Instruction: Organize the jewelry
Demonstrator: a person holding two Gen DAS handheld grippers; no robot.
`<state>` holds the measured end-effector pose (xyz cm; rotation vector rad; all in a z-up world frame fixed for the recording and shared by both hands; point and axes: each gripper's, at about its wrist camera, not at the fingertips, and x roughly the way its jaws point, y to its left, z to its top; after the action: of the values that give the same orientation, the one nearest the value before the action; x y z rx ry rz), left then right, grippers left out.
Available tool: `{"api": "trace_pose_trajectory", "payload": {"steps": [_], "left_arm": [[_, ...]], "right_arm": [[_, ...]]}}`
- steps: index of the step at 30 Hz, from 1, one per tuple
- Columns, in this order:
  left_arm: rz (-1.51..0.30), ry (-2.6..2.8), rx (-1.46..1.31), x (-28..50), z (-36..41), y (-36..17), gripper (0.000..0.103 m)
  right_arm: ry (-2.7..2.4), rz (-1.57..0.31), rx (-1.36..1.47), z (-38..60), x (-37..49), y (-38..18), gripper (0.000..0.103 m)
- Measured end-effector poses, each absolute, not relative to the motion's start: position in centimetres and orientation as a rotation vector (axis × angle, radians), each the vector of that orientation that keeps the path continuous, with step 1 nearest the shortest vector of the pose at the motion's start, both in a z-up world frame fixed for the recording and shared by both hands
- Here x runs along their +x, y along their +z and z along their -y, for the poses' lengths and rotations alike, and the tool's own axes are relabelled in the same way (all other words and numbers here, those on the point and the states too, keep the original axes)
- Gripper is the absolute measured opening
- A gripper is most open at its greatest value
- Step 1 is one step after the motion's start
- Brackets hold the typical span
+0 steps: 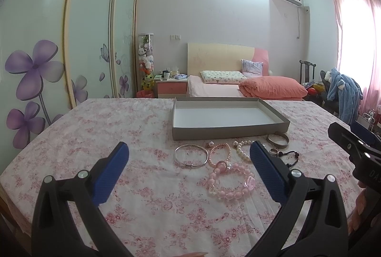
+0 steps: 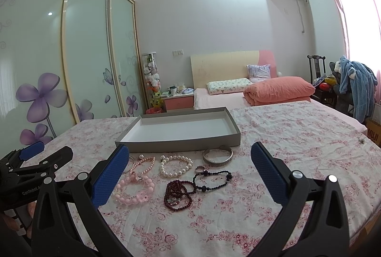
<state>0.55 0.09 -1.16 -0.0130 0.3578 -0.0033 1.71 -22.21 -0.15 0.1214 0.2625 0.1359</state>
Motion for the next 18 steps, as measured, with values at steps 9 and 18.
{"api": "trace_pose_trajectory", "payload": {"steps": [9,18], "left_arm": [[-0.438,-0.027,-0.029,2.0,-0.3,-1.9,0.099],[-0.609,-0.071,-0.035,5.2,-0.5,-4.3,0.099]], "right_arm": [[0.121,-0.325,0.126,22.7,2.9,-1.0,0.101],[0.072,-0.581,0.143,24.3,8.1,-3.0,0.063]]}}
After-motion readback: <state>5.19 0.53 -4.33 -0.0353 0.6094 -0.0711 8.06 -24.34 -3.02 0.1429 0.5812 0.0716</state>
